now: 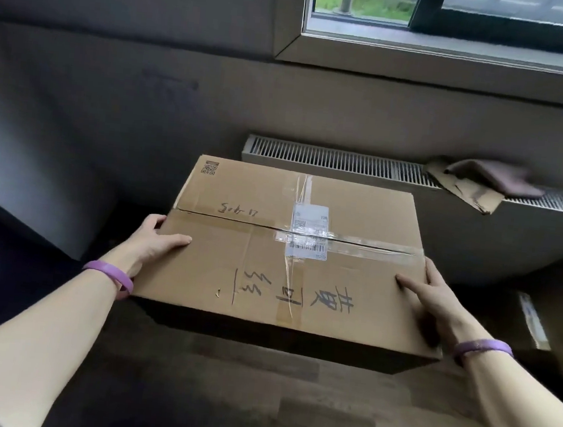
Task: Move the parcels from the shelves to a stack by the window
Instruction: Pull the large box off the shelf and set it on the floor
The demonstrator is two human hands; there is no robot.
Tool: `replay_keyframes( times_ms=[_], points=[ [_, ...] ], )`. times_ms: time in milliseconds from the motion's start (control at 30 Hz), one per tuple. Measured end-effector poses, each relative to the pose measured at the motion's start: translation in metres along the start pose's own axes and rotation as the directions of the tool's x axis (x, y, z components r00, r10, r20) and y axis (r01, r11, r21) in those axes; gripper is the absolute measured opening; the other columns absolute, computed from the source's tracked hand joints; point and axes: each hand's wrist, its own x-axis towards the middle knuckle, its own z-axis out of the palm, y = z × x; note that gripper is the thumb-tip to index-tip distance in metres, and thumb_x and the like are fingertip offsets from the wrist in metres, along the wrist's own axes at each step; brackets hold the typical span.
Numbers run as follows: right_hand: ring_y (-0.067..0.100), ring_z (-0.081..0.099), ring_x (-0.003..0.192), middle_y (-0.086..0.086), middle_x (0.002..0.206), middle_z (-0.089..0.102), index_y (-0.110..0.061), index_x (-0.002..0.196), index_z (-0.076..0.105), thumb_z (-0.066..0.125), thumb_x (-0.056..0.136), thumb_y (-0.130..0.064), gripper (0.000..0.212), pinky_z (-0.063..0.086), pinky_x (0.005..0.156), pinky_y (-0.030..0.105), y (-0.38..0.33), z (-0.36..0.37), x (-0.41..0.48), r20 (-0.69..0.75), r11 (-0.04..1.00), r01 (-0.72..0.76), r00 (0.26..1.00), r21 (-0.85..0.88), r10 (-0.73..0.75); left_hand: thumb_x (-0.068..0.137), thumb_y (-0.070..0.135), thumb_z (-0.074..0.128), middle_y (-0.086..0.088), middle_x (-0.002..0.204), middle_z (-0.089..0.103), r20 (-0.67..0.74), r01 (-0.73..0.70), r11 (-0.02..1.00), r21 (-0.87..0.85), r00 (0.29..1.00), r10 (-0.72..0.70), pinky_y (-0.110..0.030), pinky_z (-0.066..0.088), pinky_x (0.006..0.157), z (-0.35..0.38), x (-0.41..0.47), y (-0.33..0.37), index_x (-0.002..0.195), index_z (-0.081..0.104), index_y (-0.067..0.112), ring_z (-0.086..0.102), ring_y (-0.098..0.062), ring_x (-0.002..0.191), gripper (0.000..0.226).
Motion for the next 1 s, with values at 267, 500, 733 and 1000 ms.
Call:
replay_keyframes(
  times_ms=[267,500,733,1000],
  points=[
    [0.009,0.064,0.088,0.011,0.118,0.069,-0.010,0.118,0.058,0.076,0.085,-0.012,0.037,0.047,0.068,0.020,0.047,0.032,0.089,-0.091,0.998,-0.044,0.995,-0.046,0.040,0.063,0.040,0.079,0.008,0.111,0.068,0.095,-0.009,0.999,0.050,0.995,0.004,-0.034,0.053,0.072,0.032,0.088,-0.008,0.130,0.048,0.050,0.067,-0.017,0.096,0.075],
    [0.011,0.067,0.093,0.007,0.116,0.070,-0.010,0.124,0.061,0.071,0.090,-0.010,0.036,0.051,0.073,0.023,0.083,0.057,0.139,-0.070,0.997,0.015,0.997,-0.075,-0.021,0.071,0.034,0.085,0.002,0.135,0.058,0.076,-0.059,0.995,0.082,0.996,0.053,-0.044,0.047,0.102,0.054,0.161,-0.038,0.150,0.034,0.031,0.060,-0.021,0.114,0.093],
    [0.018,0.065,0.095,0.000,0.113,0.069,-0.021,0.129,0.060,0.068,0.092,-0.017,0.037,0.058,0.077,0.030,0.116,0.072,0.193,-0.080,0.996,0.063,0.994,-0.065,-0.069,0.071,0.038,0.084,0.010,0.116,0.063,-0.011,-0.109,0.994,0.017,0.994,0.109,-0.027,0.046,0.068,0.086,0.209,-0.063,0.145,0.036,0.030,0.061,-0.007,0.096,0.089],
    [0.012,0.068,0.098,-0.008,0.112,0.071,-0.026,0.124,0.062,0.068,0.092,-0.028,0.032,0.053,0.087,0.032,0.169,0.089,0.235,-0.091,0.969,0.206,0.971,-0.134,-0.219,0.077,0.039,0.080,0.025,0.085,0.057,-0.082,-0.211,0.977,0.014,0.974,0.212,-0.022,0.043,0.060,0.117,0.252,-0.105,0.138,0.051,0.036,0.058,0.001,0.081,0.068]
  ],
)
